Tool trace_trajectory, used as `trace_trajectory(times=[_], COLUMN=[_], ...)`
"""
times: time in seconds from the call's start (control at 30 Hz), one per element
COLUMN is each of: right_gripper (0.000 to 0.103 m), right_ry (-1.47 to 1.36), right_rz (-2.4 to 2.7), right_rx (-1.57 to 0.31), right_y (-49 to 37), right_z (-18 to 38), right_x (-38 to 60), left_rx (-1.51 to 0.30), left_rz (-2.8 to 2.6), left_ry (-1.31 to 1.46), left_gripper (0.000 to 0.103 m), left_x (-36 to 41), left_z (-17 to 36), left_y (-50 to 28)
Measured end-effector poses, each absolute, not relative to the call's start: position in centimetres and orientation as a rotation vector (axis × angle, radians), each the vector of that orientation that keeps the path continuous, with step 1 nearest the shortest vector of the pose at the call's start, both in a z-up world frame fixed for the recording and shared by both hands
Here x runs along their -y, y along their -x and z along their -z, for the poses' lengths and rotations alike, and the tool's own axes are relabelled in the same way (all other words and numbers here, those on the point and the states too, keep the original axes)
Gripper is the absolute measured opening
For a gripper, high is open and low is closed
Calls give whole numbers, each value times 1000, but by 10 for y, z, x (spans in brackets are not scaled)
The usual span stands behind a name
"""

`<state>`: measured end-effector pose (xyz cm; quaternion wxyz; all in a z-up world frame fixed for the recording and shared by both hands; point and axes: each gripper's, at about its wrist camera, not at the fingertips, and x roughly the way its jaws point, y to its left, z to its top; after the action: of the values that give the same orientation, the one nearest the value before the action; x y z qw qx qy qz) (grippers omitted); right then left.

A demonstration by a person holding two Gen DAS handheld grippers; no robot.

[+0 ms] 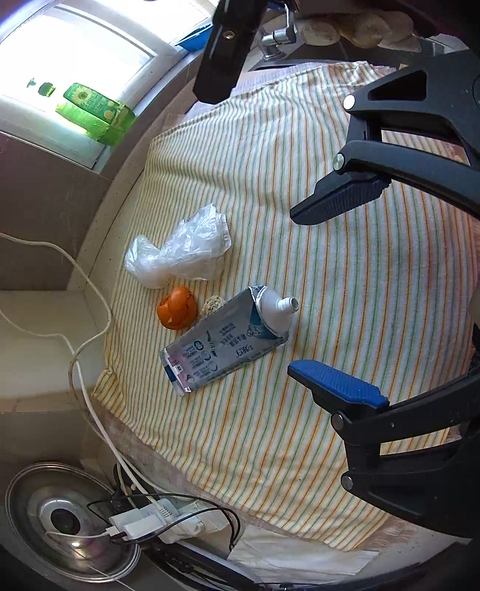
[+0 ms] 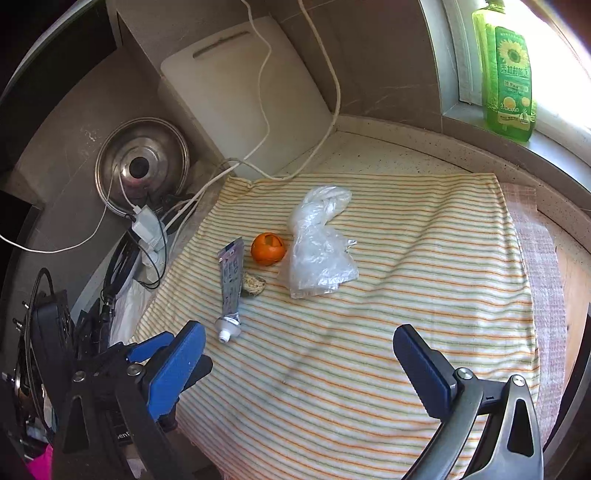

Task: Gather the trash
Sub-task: 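Return both tools to the cloth toward the toothpaste tube and plastic bag, then grasp the toothpaste tube with the left tool while the right tool grips the plastic bag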

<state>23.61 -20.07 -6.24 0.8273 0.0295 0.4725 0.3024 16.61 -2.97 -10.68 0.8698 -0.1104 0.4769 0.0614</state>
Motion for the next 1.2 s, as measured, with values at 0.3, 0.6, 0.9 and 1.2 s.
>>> trace_trajectory(times=[0.3, 0.6, 0.9, 1.2], right_gripper=[103, 103, 100, 98], right_ry=[-64, -62, 26, 89], right_rz=[-643, -668, -661, -636], right_rx=[-1093, -1172, -1202, -1215], right_y=[-287, -327, -350, -369], right_z=[82, 106, 130, 148], right_x=[185, 160, 126, 109], left_rx=[-1032, -1043, -1071, -1043], left_rz=[-206, -247, -249, -217], left_ry=[150, 142, 143, 167], left_gripper=[78, 78, 61, 39], left_x=[33, 28, 16, 6], left_z=[134, 146, 157, 155], left_y=[-195, -211, -220, -220])
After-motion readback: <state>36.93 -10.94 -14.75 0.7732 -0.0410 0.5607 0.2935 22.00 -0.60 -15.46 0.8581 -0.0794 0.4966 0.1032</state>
